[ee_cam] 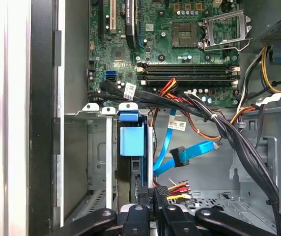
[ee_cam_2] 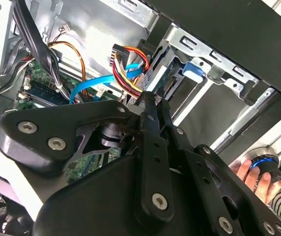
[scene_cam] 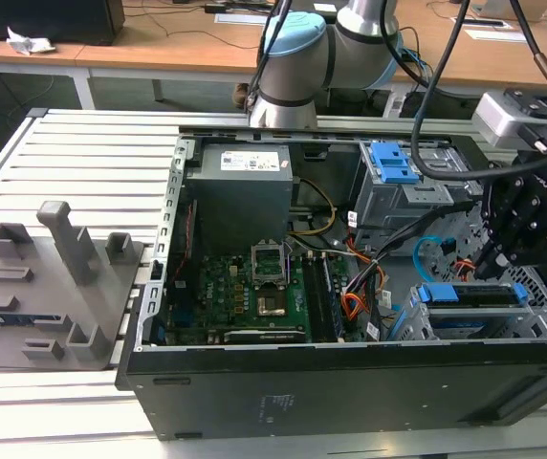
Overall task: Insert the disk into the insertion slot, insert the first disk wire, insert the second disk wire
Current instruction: 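Insert the first disk wire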
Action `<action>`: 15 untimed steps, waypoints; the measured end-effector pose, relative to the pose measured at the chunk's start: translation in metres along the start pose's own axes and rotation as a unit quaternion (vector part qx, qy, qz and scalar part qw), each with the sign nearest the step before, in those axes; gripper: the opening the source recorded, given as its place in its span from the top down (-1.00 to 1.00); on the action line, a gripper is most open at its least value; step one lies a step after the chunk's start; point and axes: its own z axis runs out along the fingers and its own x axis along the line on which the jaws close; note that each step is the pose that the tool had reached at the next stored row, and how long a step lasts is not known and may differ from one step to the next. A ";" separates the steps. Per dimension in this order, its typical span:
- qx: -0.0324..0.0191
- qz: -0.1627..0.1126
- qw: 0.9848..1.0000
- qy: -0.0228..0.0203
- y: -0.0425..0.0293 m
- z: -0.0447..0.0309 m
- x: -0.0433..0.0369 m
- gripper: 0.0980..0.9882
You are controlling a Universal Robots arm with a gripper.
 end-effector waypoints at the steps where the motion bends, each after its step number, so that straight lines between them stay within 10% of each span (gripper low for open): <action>1: 0.000 0.000 1.000 0.000 -0.0001 0.0005 0.0005 0.85; 15: 0.000 0.000 1.000 -0.001 -0.0058 0.0060 0.0109 0.85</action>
